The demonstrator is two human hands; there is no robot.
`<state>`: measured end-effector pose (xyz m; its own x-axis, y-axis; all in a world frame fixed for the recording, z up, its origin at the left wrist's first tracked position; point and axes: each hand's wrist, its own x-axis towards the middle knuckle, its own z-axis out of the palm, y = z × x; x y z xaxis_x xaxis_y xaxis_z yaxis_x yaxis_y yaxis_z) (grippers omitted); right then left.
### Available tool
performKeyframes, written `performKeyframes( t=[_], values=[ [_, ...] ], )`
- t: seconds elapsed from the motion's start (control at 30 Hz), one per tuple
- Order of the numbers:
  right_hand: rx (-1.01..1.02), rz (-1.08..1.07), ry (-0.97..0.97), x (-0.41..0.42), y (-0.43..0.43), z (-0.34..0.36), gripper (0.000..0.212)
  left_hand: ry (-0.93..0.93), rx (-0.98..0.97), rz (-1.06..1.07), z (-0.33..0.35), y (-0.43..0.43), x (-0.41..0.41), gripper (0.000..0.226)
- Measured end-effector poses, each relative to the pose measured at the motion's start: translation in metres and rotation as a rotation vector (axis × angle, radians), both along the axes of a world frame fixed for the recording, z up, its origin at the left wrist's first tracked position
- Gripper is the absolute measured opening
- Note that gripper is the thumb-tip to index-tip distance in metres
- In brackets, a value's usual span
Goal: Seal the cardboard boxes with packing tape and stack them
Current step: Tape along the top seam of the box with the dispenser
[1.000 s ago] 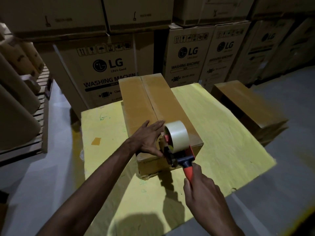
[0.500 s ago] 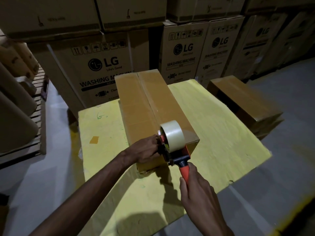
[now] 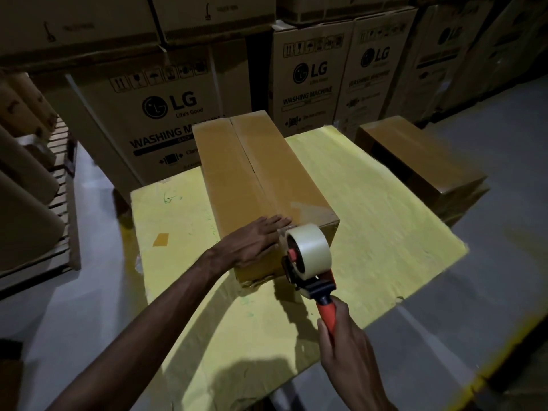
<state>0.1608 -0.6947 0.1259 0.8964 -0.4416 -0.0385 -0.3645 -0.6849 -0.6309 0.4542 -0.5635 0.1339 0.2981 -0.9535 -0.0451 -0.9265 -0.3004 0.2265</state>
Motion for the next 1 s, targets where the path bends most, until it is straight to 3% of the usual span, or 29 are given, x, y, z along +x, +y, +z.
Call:
performKeyframes(
  t=[0.17, 0.33, 0.53, 0.73, 0.9, 1.0],
  values=[
    [0.167, -0.113, 0.022, 0.023, 0.0, -0.033, 0.031, -0.011, 0.019, 0.015, -0.004, 0.002, 0.002, 0.053],
    [0.188, -0.098, -0.072, 0.042, 0.02, -0.059, 0.027, -0.025, 0.004, 0.045, -0.004, 0.001, 0.001, 0.055],
    [0.142, -0.121, -0.174, 0.054, 0.008, -0.081, 0.053, 0.026, -0.012, 0.063, -0.006, 0.002, 0.006, 0.055],
    [0.112, -0.125, -0.148, 0.041, 0.005, -0.11, 0.09, 0.069, -0.001, 0.017, -0.014, 0.0, 0.009, 0.064],
    [0.063, -0.146, -0.095, 0.035, 0.01, -0.121, 0.089, 0.063, -0.001, -0.01, -0.023, -0.001, 0.008, 0.071],
    [0.089, -0.13, -0.025, 0.048, 0.007, -0.119, 0.062, 0.066, -0.036, -0.009, -0.021, 0.0, 0.006, 0.063]
  ],
)
